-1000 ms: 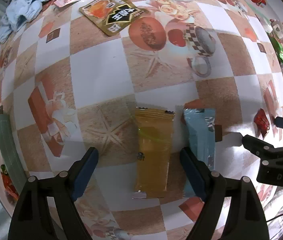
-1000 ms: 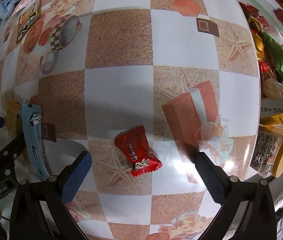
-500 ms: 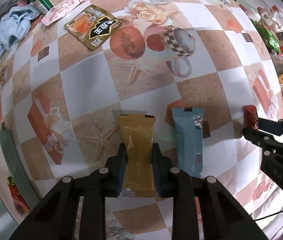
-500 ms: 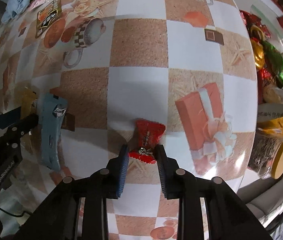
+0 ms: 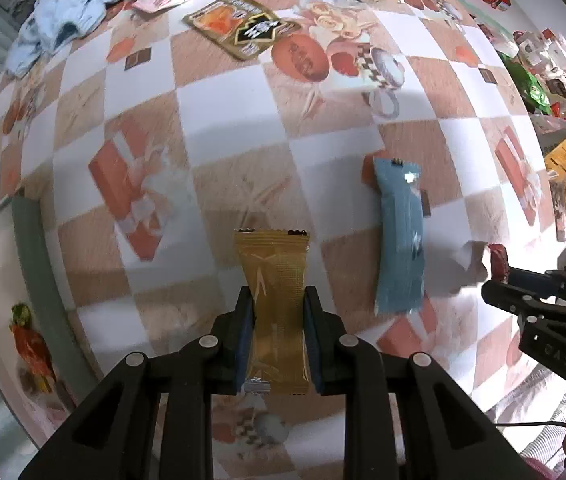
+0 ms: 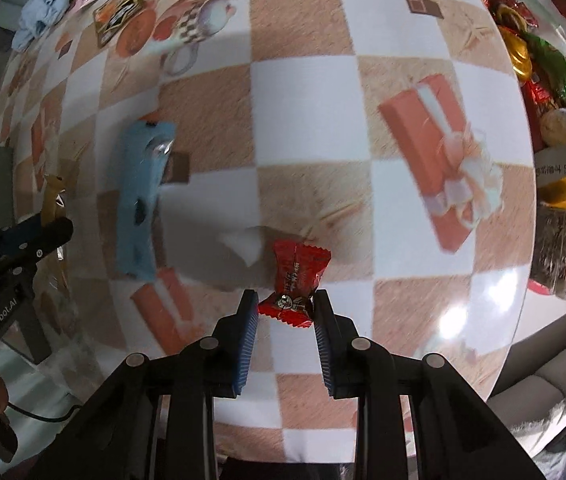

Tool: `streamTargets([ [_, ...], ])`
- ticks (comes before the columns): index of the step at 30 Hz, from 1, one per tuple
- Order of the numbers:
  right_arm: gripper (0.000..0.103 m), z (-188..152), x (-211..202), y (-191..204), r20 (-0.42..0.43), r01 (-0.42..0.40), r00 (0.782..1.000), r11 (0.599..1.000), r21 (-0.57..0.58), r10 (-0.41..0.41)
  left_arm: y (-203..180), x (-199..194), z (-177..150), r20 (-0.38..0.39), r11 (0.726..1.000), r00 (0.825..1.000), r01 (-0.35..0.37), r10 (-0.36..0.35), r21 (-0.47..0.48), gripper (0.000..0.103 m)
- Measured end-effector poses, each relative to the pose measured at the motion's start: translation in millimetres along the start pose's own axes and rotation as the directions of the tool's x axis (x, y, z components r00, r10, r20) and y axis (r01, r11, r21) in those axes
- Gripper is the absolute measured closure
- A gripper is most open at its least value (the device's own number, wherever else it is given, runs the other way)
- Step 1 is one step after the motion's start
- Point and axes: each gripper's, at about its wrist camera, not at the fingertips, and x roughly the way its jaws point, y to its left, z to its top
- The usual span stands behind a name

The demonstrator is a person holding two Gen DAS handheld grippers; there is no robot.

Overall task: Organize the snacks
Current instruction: 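Carry the tan bar and red candy over the white tray with both tools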

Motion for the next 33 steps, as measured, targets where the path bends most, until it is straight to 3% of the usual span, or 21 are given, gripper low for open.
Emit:
streamTargets([
  [19, 0.073, -34.9, -18.4, 78.4, 0.007, -0.012, 1.000, 0.997, -0.080, 0.013, 38.3, -22.8, -52.6, 0.019, 0.999, 0.999, 0.030, -0.030, -0.024, 0.077],
  [26, 0.073, -34.3, -25.7, 103.3, 0.009, -0.010, 1.000, 0.993, -0.121, 0.012, 43.2, -24.4, -63.8, 0.036, 0.997, 0.999, 0.040, -0.038, -0.060, 0.077],
  [33, 0.073, -35.7, -24.9, 135.6, 0.017, 0.002, 1.000, 0.984, -0.176, 0.001, 71.3, -33.6, -76.4, 0.053, 0.995, 0.998, 0.049, -0.044, -0.085, 0.077],
])
